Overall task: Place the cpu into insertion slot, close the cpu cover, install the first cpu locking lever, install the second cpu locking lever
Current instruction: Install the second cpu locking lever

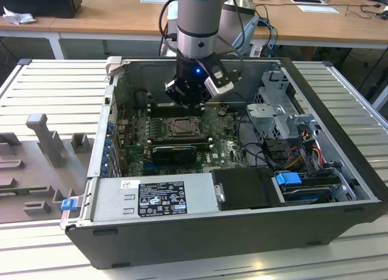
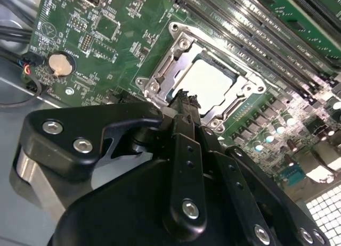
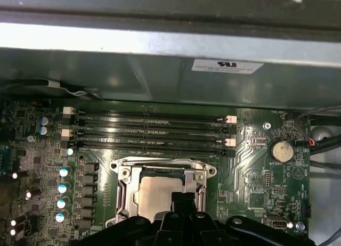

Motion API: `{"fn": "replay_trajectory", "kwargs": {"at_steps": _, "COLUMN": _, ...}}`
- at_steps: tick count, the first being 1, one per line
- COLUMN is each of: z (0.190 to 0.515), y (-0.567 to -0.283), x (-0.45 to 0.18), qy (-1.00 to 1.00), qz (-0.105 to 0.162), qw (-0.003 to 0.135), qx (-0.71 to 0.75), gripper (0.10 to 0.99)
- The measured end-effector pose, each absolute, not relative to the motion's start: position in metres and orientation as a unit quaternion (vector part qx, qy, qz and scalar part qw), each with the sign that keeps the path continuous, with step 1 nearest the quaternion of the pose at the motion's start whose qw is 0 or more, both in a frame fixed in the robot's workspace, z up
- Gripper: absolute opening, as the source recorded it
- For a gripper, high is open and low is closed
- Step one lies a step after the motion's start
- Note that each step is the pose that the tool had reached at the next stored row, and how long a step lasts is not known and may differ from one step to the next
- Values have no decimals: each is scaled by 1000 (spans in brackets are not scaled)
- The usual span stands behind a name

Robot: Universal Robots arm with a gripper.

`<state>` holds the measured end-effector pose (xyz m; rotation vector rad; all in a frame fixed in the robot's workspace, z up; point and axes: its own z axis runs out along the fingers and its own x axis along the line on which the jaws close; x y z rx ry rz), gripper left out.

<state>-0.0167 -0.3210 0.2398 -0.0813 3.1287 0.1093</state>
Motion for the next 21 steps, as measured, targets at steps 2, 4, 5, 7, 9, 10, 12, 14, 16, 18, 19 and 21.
{"fn": "replay_trajectory", "kwargs": {"at_steps": 2, "z": 240, "y": -325, "x": -17, "qy": 999, "qz": 35, "qw": 5, "qx": -26, "gripper": 106}}
{"fn": "replay_trajectory", "kwargs": {"at_steps": 4, "z": 240, "y": -328, "x": -17, "qy": 999, "qz": 35, "qw": 5, "qx": -26, "gripper": 106}}
{"fn": "replay_trajectory", "kwargs": {"at_steps": 5, "z": 240, "y": -330, "x": -17, "qy": 999, "qz": 35, "qw": 4, "qx": -26, "gripper": 106}}
{"fn": "replay_trajectory", "kwargs": {"at_steps": 7, "z": 239, "y": -336, "x": -17, "qy": 999, "qz": 35, "qw": 3, "qx": -26, "gripper": 106}}
{"fn": "replay_trajectory", "kwargs": {"at_steps": 9, "z": 239, "y": -343, "x": -17, "qy": 999, "qz": 35, "qw": -1, "qx": -26, "gripper": 106}}
{"fn": "replay_trajectory", "kwargs": {"at_steps": 10, "z": 239, "y": -346, "x": -17, "qy": 999, "qz": 37, "qw": -5, "qx": -26, "gripper": 106}}
{"fn": "replay_trajectory", "kwargs": {"at_steps": 12, "z": 239, "y": -352, "x": -17, "qy": 999, "qz": 41, "qw": -8, "qx": -26, "gripper": 106}}
{"fn": "replay_trajectory", "kwargs": {"at_steps": 14, "z": 238, "y": -360, "x": -17, "qy": 999, "qz": 42, "qw": -8, "qx": -26, "gripper": 106}}
{"fn": "replay_trajectory", "kwargs": {"at_steps": 16, "z": 238, "y": -365, "x": -17, "qy": 999, "qz": 42, "qw": -8, "qx": -26, "gripper": 106}}
{"fn": "replay_trajectory", "kwargs": {"at_steps": 18, "z": 238, "y": -366, "x": -17, "qy": 999, "qz": 42, "qw": -8, "qx": -25, "gripper": 106}}
{"fn": "replay_trajectory", "kwargs": {"at_steps": 19, "z": 238, "y": -366, "x": -17, "qy": 999, "qz": 42, "qw": -8, "qx": -25, "gripper": 106}}
{"fn": "replay_trajectory", "kwargs": {"at_steps": 21, "z": 238, "y": -366, "x": -17, "qy": 999, "qz": 42, "qw": -8, "qx": -26, "gripper": 106}}
